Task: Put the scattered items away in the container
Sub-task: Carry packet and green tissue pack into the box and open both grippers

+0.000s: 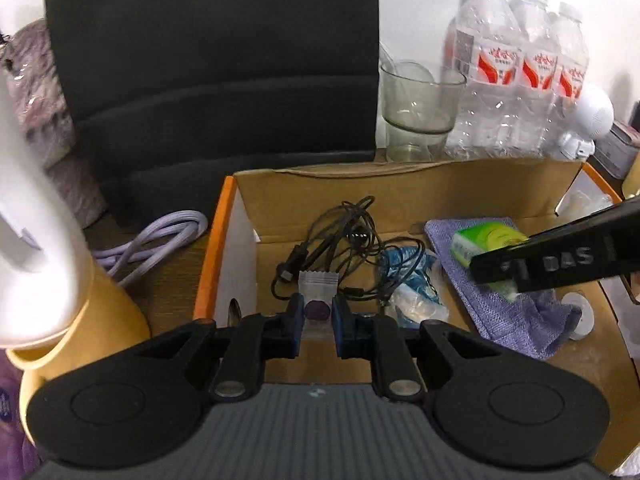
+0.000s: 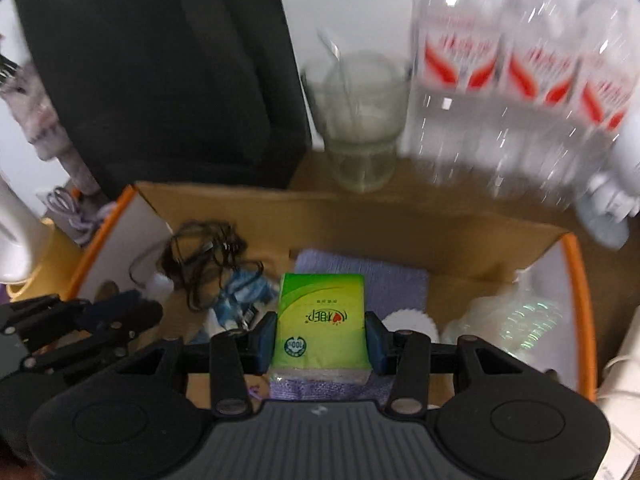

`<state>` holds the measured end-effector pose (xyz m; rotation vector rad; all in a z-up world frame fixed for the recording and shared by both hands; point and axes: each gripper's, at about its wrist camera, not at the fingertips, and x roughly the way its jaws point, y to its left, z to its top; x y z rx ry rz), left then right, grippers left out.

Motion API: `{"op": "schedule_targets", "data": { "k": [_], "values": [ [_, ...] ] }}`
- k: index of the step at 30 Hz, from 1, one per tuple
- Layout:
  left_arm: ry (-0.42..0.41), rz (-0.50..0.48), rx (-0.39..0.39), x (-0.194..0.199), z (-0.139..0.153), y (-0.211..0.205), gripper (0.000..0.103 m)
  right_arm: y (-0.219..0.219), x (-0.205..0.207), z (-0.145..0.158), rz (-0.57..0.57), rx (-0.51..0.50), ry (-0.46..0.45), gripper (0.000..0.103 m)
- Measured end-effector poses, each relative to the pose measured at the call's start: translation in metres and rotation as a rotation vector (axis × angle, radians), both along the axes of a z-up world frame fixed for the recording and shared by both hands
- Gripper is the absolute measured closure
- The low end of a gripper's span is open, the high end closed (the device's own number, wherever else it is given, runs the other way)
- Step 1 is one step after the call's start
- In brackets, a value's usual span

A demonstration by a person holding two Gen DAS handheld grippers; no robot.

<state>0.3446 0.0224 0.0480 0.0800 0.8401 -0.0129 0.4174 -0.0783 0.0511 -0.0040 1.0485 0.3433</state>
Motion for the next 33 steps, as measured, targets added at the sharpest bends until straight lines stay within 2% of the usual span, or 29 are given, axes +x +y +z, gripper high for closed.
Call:
{"op": "schedule_targets", "data": {
  "k": [4, 9, 13, 15, 19, 23, 27, 29, 31, 33],
  "values": [
    [0.011, -0.019, 0.008, 0.003, -0.005, 0.002, 0.087, 0.005, 0.002, -0.012, -0.027, -0.037, 0.052, 0.058],
    [0.044, 0.008, -0.079, -0.001, 0.010, 0.010, 0.085, -0.001, -0.010, 0.001, -0.035, -0.052, 0.042, 0.042],
    [0.120, -0.013, -0.131, 0.003, 0.025, 0.013, 0.070, -0.017, -0.022, 0.023, -0.059, -0.042, 0.047, 0.032],
    [0.158, 0.011, -0.154, 0.001, 0.034, 0.014, 0.068, -0.026, -0.030, 0.033, -0.068, -0.041, 0.061, 0.028],
    [0.215, 0.015, -0.172, -0.010, 0.055, 0.009, 0.038, -0.044, -0.038, 0.049, -0.087, -0.072, 0.104, 0.025],
    [0.177, -0.005, -0.130, -0.039, 0.089, 0.005, 0.020, -0.057, -0.061, 0.072, -0.104, -0.081, 0.120, 0.022],
    [0.152, -0.014, -0.125, -0.065, 0.125, 0.004, 0.014, -0.059, -0.087, 0.101, -0.113, -0.088, 0.091, 0.020],
    [0.127, -0.017, -0.106, -0.079, 0.141, 0.003, 0.006, -0.059, -0.101, 0.116, -0.113, -0.085, 0.076, 0.019],
    [0.089, -0.007, -0.085, -0.092, 0.153, 0.003, 0.003, -0.060, -0.112, 0.127, -0.111, -0.080, 0.061, 0.017],
    [0.086, 0.008, -0.094, -0.101, 0.160, 0.004, 0.002, -0.061, -0.123, 0.136, -0.110, -0.077, 0.051, 0.016]
  ]
}}
